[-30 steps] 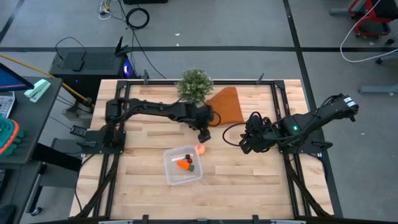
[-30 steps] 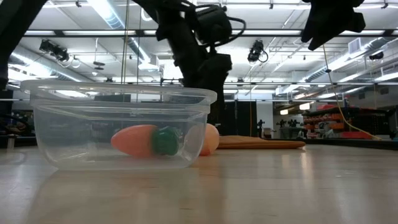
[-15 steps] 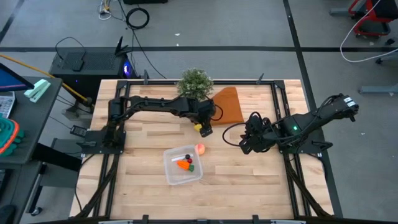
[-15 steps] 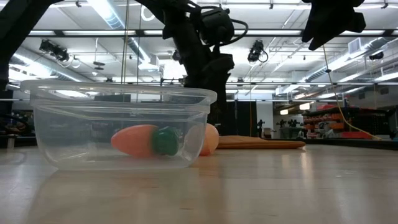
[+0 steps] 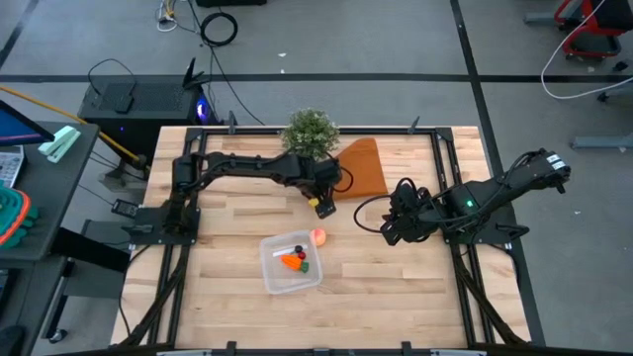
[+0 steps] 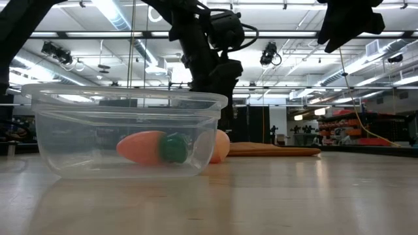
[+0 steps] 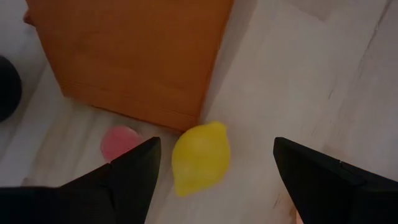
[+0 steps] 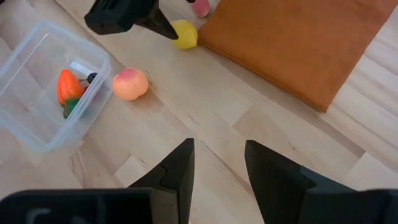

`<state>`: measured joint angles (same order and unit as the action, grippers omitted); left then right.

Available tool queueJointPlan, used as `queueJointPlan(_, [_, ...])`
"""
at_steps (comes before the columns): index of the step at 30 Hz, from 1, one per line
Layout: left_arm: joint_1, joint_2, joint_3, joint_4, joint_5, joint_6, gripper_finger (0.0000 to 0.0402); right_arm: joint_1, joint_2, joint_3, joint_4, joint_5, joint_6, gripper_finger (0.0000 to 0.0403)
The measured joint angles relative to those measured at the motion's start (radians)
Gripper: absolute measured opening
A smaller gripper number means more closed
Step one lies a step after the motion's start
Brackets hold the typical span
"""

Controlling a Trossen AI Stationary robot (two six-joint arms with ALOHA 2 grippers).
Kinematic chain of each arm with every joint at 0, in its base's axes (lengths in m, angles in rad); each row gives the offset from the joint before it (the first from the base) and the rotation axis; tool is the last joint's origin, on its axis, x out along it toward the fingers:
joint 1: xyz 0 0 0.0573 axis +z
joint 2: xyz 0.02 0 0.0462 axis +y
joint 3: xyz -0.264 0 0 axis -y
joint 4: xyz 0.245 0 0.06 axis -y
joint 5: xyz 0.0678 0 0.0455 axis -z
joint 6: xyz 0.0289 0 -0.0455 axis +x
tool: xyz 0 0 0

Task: Pick and placing Produce into tupperware
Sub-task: Put the yellow lemon into the transparent bin

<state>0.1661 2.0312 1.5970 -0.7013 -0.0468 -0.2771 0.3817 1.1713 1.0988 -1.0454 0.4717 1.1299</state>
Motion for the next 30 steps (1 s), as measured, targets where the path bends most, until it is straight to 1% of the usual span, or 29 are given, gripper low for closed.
queueJointPlan(28, [0.001, 0.01, -0.001, -0.05, -0.001, 0.002, 0.0318, 0.0, 0.0, 0.0, 0.0, -0.034, 0.002, 0.0114])
queueJointPlan(30, [0.004, 0.014, -0.002, -0.074, 0.0, 0.009, 0.0318, 0.0, 0.0, 0.0, 0.0, -0.035, 0.002, 0.0114])
